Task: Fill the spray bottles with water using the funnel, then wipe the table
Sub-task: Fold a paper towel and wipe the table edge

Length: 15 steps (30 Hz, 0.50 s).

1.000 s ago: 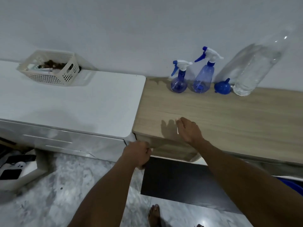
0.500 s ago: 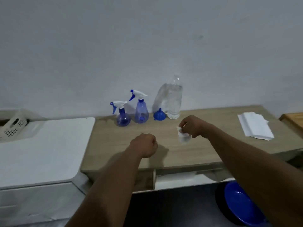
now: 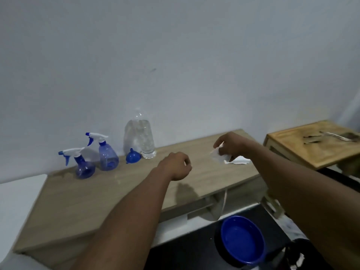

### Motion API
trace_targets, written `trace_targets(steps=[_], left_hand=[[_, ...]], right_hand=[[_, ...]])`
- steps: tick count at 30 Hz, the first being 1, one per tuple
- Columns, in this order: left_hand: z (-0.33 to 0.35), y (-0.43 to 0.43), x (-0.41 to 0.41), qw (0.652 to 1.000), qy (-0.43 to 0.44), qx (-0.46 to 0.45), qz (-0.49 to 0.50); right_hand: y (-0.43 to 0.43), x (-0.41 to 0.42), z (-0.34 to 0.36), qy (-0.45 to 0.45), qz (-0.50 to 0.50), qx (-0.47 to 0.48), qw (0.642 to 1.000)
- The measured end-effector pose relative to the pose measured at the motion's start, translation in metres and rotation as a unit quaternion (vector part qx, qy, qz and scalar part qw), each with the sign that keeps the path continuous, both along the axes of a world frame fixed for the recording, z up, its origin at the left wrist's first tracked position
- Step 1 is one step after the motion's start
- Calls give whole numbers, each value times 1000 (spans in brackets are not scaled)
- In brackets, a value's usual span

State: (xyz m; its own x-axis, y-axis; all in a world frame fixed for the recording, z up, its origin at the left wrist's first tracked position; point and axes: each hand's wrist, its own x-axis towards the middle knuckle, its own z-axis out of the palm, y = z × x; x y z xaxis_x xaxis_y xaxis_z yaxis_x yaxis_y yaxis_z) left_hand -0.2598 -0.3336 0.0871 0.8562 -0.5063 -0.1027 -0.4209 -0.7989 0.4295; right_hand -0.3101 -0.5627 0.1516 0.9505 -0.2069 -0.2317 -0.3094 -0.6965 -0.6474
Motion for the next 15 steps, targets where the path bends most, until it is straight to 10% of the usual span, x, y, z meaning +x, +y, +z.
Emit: trace_targets(steps=[15], left_hand=[[-23, -145, 29, 991, 50, 20, -121]], right_hand=[[-140, -25, -41, 62, -147, 5, 987]])
